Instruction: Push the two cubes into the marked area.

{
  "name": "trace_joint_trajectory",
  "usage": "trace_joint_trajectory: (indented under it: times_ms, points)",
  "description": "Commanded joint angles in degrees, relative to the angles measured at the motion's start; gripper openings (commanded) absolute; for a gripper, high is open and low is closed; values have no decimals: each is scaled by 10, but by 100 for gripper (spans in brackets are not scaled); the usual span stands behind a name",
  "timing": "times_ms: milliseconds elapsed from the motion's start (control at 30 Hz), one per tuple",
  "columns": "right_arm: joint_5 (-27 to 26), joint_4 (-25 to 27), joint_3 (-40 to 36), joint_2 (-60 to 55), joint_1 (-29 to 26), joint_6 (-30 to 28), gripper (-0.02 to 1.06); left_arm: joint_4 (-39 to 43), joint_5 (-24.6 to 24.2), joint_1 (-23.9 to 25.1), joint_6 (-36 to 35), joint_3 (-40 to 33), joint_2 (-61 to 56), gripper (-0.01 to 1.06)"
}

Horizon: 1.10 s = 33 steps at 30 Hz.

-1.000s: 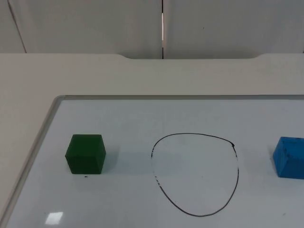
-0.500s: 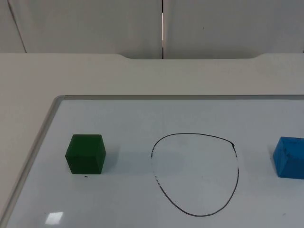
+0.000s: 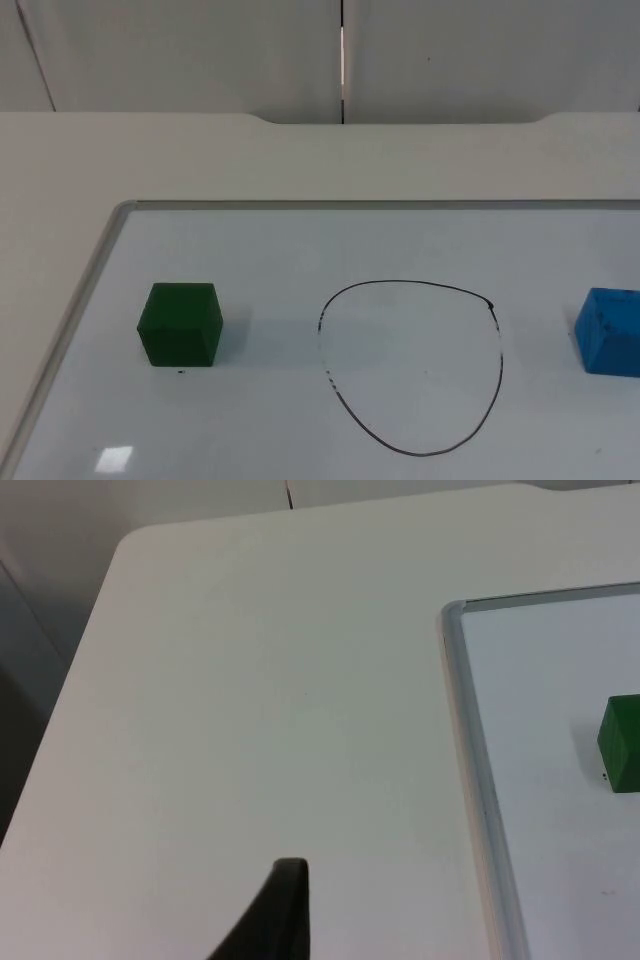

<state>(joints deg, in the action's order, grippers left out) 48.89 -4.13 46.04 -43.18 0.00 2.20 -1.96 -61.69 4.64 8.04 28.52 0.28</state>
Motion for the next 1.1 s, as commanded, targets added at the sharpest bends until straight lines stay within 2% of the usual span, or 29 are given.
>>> trace_joint_trajectory:
  times_ms: [0,333,467,633,667,767,967,1067]
  points:
    - [-9,2,3,-12,-3,-2,105,-5,0,1,-2,-1,-3,105]
    - [-26,2,2,-48,-3,2,102,-5,0,1,-2,-1,-3,105]
    - [-28,2,2,-52,-3,4,94,-5,0,1,-2,-1,-3,105]
    - [-42,2,2,-52,-3,11,71,-5,0,1,-2,-1,-3,105]
    - [-42,2,2,-52,-3,11,71,-5,0,1,-2,-1,-3,105]
    - [-43,2,2,-52,-3,12,63,-5,0,1,-2,-1,-3,105]
    - [-47,2,2,-52,-3,13,62,-5,0,1,-2,-1,-3,105]
    - [-52,2,2,-52,-3,13,62,-6,0,1,-31,-1,-3,105]
